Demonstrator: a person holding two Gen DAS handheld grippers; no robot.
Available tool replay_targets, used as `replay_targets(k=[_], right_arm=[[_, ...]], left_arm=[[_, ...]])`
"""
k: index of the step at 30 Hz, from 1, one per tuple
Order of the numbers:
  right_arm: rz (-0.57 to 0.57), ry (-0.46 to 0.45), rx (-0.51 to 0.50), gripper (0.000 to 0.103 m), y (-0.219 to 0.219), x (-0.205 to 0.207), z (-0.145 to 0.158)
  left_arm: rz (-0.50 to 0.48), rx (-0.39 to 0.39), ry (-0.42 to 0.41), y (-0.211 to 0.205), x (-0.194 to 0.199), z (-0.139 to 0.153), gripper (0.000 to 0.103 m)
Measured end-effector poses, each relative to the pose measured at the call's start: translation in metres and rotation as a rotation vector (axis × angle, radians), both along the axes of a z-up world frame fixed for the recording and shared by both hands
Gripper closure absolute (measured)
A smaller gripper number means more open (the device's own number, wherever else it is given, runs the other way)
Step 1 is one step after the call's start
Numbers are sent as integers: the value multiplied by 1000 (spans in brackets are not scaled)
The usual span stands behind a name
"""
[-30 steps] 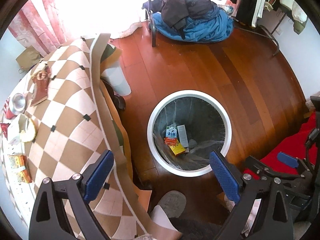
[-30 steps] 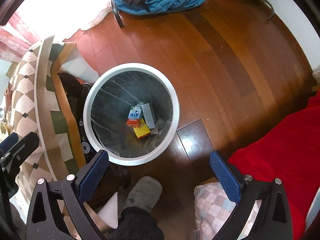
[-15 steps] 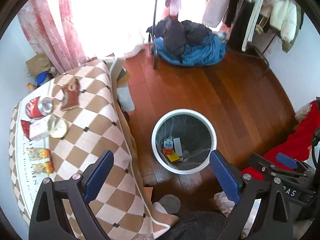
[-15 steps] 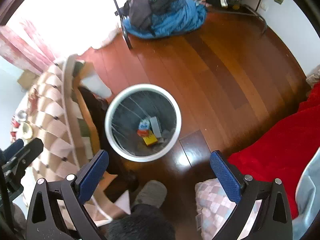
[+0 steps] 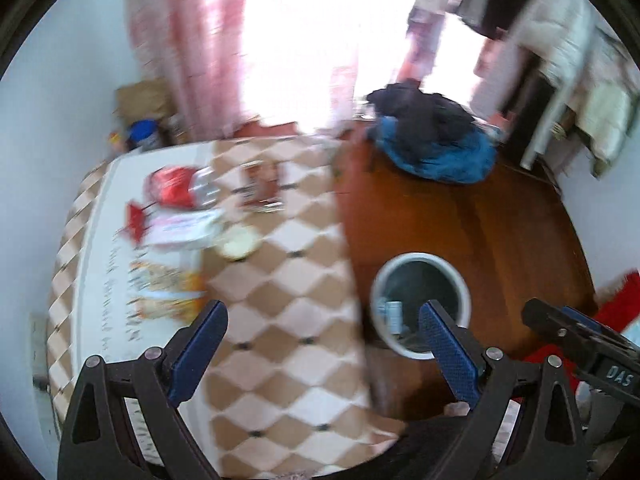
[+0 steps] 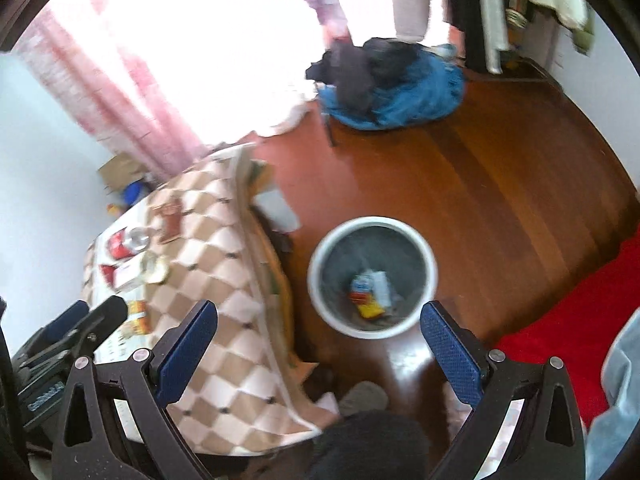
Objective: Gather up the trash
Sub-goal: 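Grasp the orange snack bag with left tool while right tool reaches bread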
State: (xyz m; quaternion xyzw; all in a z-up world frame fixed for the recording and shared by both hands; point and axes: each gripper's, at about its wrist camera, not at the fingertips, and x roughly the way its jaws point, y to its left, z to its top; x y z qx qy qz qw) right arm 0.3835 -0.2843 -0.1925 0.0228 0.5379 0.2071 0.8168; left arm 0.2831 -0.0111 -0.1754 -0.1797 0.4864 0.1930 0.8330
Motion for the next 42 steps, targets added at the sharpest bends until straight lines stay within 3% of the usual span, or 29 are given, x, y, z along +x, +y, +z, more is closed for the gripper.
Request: replay_targets(k=[5,10,16,19,21,23,24,25,26,27,29,32,33,34,42], right_arm=[[128,39,1,0,88,-12,-19],[223,135,21,0,176,-11,-69],[294,185,-37,3,274,9,-125],[312,194,-81,16,308,20,-148],[319,195,-107,18,326,26,-161],[327,199,-107,25,335,29,-168],[333,198,-114,27,339,30,-171],[338,196,-115,32,343,31,-174],[345,197,-107,36,346,32,-177],[349,197,-108,44,348,33,-179],[362,193,-111,50,355,33,-183],[380,160,-123,69,357,29,-182],[388,152,-126,85,358,27,-182],[388,145,-127,91,357,25,-181],[394,67,-90,96,331,3,-150]], left_arm=[[177,-40,68,83,-42,-40,5],[316,-85,118,160,-69,-91,6],[291,-171,164,207,-63,-148,7],[251,-197,184,211,-54,-166,22],[235,-211,187,211,-51,-172,28],[222,-208,180,209,-48,-173,44],[221,-193,183,207,-47,-173,48],[213,-191,174,206,-47,-171,65],[209,-195,173,205,-47,-170,75],[210,-191,173,203,-47,-169,75],[206,-181,152,200,-50,-163,90],[215,-166,141,201,-58,-155,96],[218,-154,137,200,-61,-152,96],[222,-143,133,199,-64,-148,96],[248,-29,94,188,-91,-102,97]])
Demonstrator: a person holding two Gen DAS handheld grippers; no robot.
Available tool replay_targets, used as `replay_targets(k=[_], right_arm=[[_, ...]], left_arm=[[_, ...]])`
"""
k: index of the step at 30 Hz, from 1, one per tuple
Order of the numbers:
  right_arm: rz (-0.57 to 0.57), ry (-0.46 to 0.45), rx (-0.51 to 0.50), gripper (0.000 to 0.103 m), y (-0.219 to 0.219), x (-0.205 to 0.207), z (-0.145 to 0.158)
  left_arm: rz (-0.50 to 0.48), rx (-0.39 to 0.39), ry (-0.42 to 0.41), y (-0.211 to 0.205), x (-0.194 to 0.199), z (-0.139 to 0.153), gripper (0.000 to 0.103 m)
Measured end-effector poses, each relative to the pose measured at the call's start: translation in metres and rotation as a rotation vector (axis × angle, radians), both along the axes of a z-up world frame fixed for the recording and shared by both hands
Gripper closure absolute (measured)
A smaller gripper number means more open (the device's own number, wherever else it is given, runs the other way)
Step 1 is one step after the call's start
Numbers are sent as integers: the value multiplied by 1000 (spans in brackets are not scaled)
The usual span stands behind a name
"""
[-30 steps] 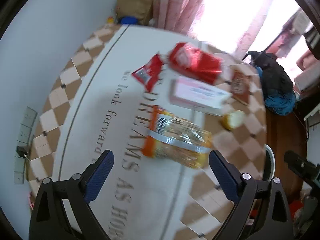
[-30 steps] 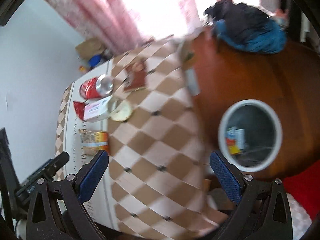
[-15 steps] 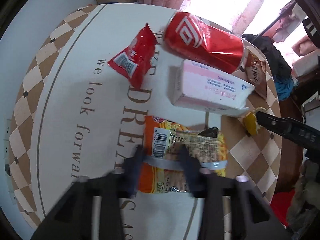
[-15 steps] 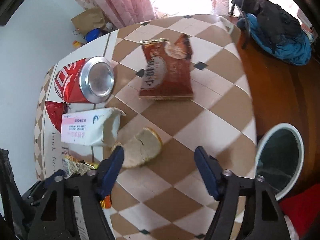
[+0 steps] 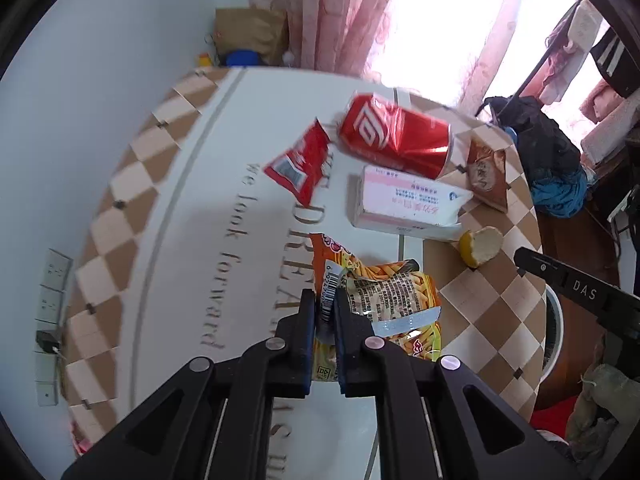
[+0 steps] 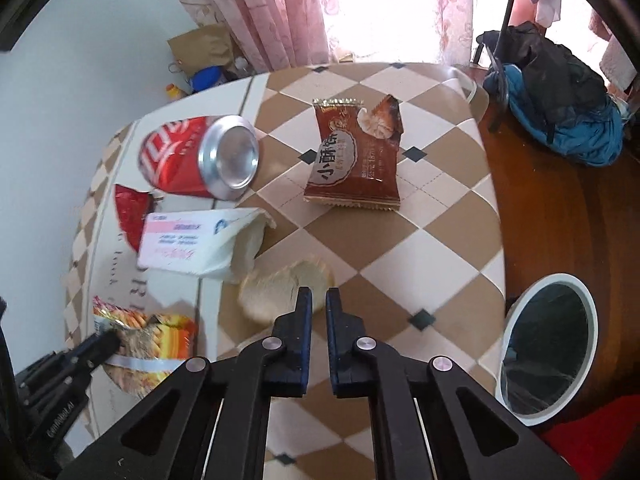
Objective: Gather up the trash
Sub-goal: 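Grasp the orange snack bag with left tool while right tool reaches bread, then close the right tool on the bread slice and lift it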
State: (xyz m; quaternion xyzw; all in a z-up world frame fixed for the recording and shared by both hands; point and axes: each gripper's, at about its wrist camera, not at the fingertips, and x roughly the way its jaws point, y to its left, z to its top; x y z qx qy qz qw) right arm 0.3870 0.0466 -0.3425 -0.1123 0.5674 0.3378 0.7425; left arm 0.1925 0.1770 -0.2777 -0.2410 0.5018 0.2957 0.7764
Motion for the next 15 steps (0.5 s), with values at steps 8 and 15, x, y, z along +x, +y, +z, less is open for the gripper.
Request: replay_targets(k=[8,15], right_arm=[[-73,103,106,96,-22,2,13],[-100,119,54,60,-5,27,-7]], left_arm=[[84,163,16,5,1,22,97],[104,136,65,30,29,-8,97]])
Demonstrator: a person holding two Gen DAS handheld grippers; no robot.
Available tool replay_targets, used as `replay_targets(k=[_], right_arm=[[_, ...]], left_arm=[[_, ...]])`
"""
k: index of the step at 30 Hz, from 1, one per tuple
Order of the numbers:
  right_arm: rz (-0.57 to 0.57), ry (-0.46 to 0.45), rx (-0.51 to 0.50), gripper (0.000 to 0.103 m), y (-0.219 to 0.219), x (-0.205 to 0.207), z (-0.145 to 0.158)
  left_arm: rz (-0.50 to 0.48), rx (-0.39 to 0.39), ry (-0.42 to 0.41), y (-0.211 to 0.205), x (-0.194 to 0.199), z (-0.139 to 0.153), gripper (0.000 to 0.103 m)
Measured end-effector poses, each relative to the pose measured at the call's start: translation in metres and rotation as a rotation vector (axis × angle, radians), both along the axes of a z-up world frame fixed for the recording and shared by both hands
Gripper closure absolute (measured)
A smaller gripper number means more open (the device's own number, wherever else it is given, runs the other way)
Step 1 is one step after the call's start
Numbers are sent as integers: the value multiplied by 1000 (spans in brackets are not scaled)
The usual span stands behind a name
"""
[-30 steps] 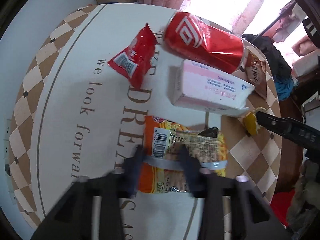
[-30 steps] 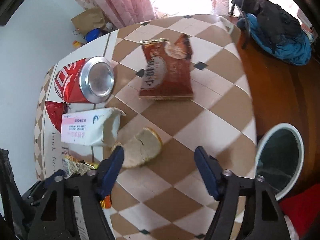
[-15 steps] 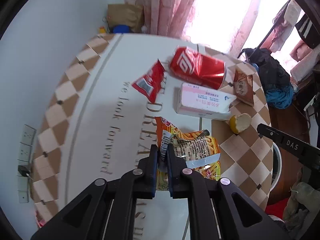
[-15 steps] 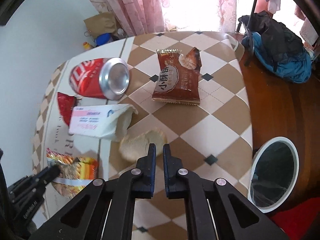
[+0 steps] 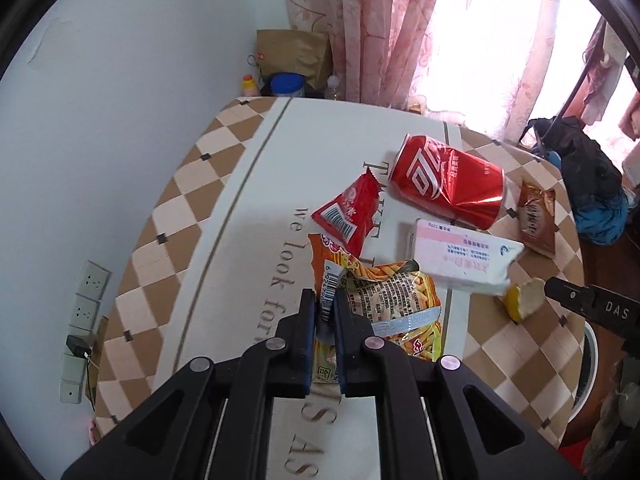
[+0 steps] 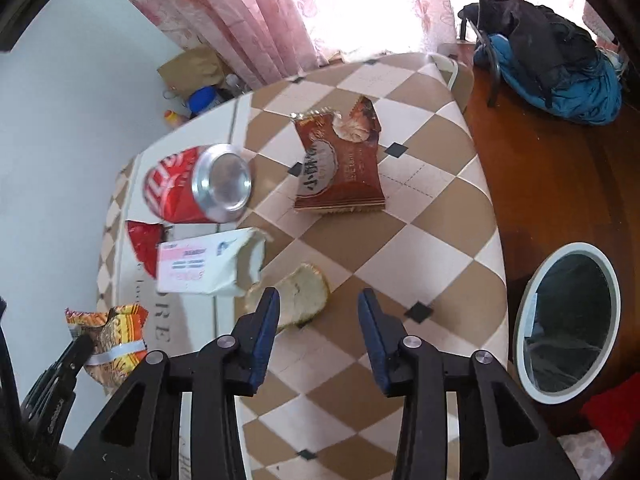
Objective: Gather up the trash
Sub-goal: 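Close the right tool on the bread slice and lift it, then carry snack bag and bread to the bin and release both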
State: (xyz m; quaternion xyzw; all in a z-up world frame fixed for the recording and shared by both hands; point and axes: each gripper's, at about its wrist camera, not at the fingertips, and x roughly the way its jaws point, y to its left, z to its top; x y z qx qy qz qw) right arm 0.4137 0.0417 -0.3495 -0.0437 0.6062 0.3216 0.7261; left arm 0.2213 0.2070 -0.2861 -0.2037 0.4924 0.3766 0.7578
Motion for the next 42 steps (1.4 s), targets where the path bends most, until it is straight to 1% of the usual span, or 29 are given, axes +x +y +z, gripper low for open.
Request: replay_targets(k=[5,6,7,9,10,16,20,25,30,33,36,39,42], right_arm=[[12,35,24,61,12,10,-17],[21,38,25,68,16,10,-20],[34,39,22,80,20,10,-24],[45,18,7,89,23,8,-27],[46,-2,-1,95,23,7,-26],[36,-82,12,97,5,-9,-5],[49,-145,19,97,-17,-28,15],[43,-175,27,97,-54,-55,35],[18,-192,44,97,-97,-75,53],[-11,-201,70,97,-133,-81,69],[-41,-210,92,97,-166,-80,86],[-88,-229,116,97,-208,-70,108],[-134,-246,130,97,-246,-56,126]], left_arm=[[-6,-14,21,5,13,-11,97],[-9,-15,22,5,14,-12,97],[-11,-14,25,5,15,-12,97],[-14,-14,22,4,14,-11,97],[-15,-11,21,2,13,-10,97],[-26,8,7,-16,-2,4,97],[-52,33,-7,-40,-14,20,97],[-101,52,-31,-79,-28,43,97],[-157,59,-73,-120,-30,70,97],[-204,63,-112,-148,-22,90,97],[-262,69,-154,-179,-5,113,97],[-329,66,-194,-210,18,131,97],[-398,50,-220,-242,49,141,97]])
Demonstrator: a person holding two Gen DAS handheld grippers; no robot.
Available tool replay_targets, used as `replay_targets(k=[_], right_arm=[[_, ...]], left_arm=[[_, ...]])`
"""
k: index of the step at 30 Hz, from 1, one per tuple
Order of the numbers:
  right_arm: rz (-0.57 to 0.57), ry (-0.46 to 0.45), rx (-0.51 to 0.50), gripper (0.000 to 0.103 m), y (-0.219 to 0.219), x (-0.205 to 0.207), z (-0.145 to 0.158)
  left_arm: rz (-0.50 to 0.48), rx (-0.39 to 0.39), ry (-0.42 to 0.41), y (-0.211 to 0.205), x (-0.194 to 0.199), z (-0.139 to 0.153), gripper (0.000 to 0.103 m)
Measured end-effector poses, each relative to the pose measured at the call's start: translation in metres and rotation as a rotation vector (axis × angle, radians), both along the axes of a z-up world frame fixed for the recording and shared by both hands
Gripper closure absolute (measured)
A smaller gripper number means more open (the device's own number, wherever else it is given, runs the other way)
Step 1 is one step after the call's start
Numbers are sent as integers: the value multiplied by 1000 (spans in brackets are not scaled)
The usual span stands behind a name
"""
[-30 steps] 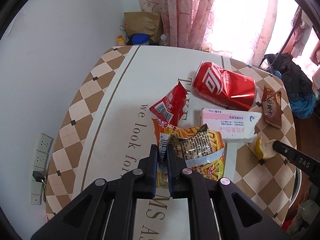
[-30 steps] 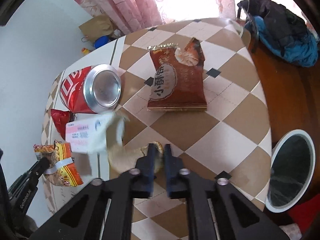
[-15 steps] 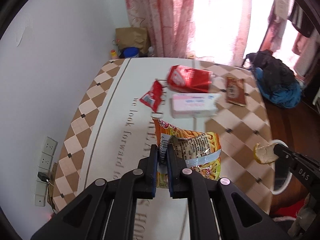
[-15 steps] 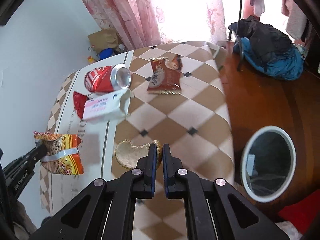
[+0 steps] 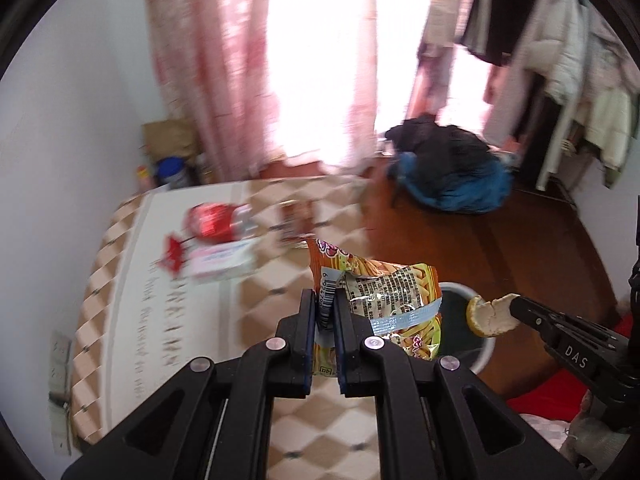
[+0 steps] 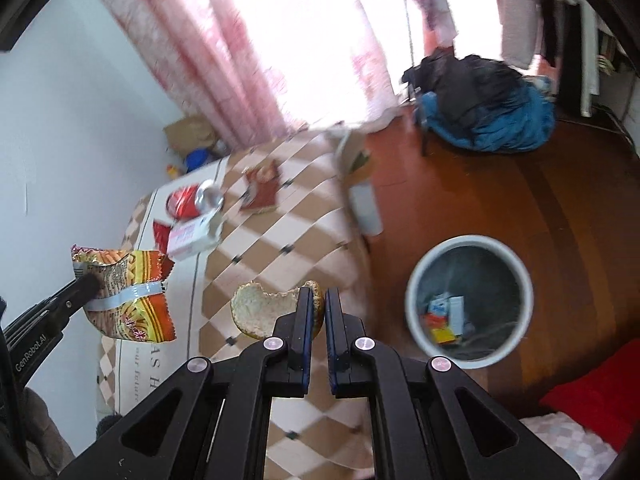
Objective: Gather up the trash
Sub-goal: 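Carry snack bag and bread to the bin and release both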
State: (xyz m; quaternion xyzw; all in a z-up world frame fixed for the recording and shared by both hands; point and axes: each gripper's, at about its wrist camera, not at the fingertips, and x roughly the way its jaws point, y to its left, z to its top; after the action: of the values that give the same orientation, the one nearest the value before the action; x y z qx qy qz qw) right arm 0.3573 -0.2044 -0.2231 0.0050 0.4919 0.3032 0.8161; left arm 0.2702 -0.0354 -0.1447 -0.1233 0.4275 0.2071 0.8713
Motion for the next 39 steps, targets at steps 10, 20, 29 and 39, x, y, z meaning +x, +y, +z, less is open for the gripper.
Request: replay_targets(k=[10,20,29,39], right_arm=[[-190,43,-22,97,-128,75,-13],[-290,274,-102,97,-188,150,-147],[-306,408,-178,92,-191,189,-241],[-276,450,-212,1,-182,170,-260]], left_arm=[[-195,-134,109,-88,131,-65,92],[-272,-205,333,-124,219,-183,85],[-230,-190,421,-118,235,-223,5],[-197,-143,458,-113,199,-230,3]])
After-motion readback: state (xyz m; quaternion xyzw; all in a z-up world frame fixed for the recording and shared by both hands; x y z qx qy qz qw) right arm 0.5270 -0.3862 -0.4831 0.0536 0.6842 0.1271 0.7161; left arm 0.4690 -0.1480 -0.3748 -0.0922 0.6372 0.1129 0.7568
